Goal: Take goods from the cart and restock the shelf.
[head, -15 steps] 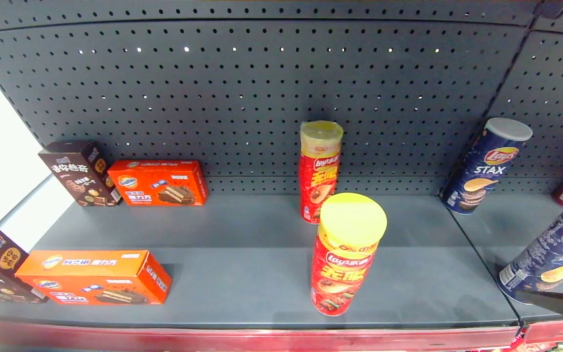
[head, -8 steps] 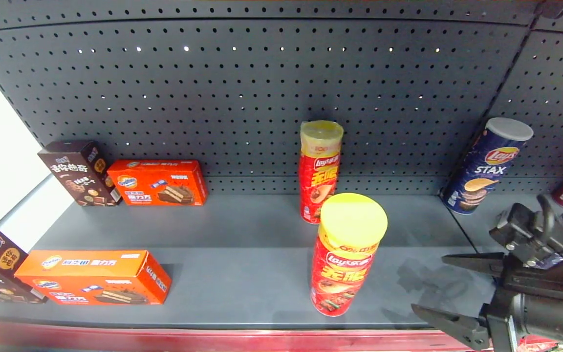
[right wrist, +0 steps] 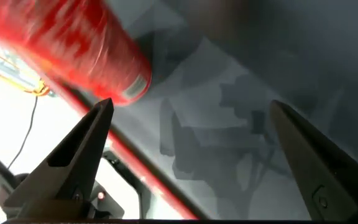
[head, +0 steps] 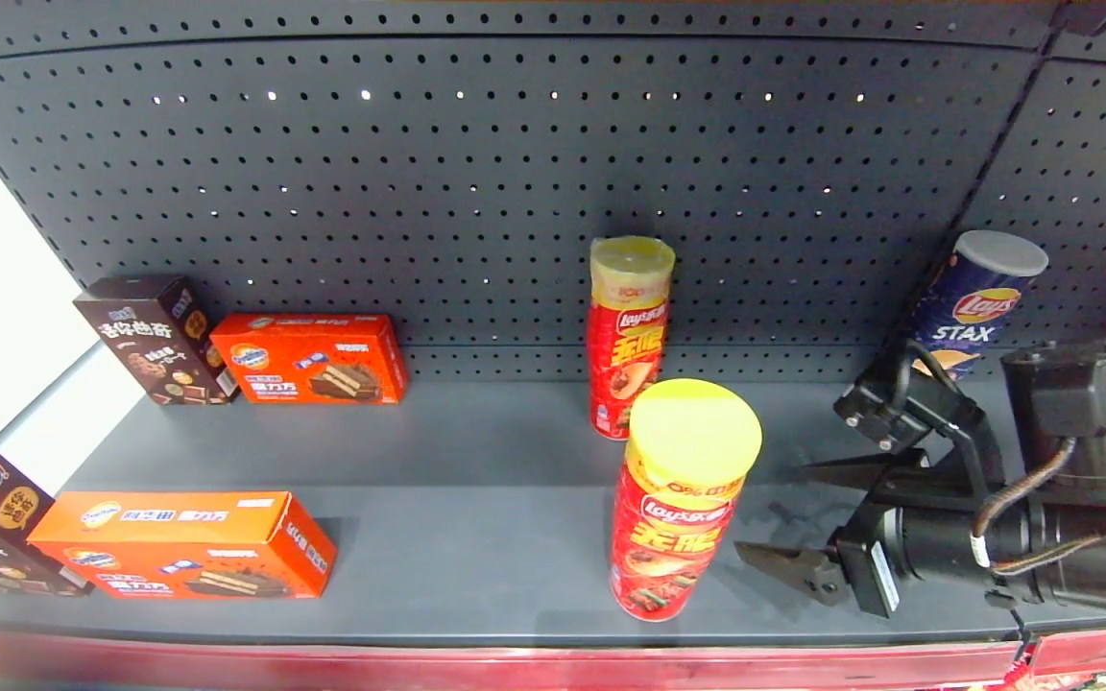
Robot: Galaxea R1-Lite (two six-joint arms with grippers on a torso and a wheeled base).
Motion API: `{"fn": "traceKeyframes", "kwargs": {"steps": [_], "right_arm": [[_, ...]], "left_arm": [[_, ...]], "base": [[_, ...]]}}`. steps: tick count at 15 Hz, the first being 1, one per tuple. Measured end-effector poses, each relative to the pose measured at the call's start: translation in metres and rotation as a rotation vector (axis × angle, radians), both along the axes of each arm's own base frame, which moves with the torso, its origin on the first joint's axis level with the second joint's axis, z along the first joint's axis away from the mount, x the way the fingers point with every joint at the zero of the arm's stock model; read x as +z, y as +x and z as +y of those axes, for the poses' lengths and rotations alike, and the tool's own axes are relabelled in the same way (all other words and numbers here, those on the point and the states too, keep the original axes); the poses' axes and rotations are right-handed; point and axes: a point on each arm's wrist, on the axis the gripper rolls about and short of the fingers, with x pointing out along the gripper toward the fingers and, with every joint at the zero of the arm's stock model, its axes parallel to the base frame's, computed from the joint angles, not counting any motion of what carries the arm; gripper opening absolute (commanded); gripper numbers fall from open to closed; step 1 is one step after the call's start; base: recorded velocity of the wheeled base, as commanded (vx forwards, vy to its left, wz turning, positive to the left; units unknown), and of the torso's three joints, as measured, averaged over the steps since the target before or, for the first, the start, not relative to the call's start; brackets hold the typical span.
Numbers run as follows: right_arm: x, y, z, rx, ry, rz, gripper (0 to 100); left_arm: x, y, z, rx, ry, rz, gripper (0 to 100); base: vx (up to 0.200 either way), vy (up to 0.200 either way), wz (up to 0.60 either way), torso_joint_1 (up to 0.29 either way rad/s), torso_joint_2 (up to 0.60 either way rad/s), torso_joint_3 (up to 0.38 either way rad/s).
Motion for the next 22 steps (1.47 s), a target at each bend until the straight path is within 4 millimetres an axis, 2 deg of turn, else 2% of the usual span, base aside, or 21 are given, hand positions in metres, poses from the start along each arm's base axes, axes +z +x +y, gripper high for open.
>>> {"fn": "traceKeyframes", "kwargs": {"steps": [3, 7, 11, 14, 22], "right_arm": [[-0.001, 0.013, 0.011, 0.000, -0.004, -0.005, 100], [-0.005, 0.019, 0.020, 0.012, -0.014, 0.007, 100], [-0.010, 0.016, 0.017, 0.008, -0.025, 0.023, 100], [-0.012, 0.007, 0.010, 0.008, -0.028, 0.028, 100], [-0.003, 0.009, 0.018, 0.030, -0.008, -0.001, 100]], "left_arm": [[0.000, 0.000, 0.000, 0.000, -0.001, 0.000, 100], [0.000, 0.000, 0.000, 0.000, -0.001, 0.000, 100], [0.000, 0.000, 0.000, 0.001, -0.002, 0.001, 100], [0.000, 0.000, 0.000, 0.001, -0.001, 0.000, 100], [0.000, 0.000, 0.000, 0.003, -0.002, 0.001, 100]], "base": [[0.000, 0.000, 0.00, 0.000, 0.00, 0.000], [0.000, 0.000, 0.00, 0.000, 0.00, 0.000], [0.000, 0.000, 0.00, 0.000, 0.00, 0.000], [0.000, 0.000, 0.00, 0.000, 0.00, 0.000], [0.000, 0.000, 0.00, 0.000, 0.00, 0.000]]}}
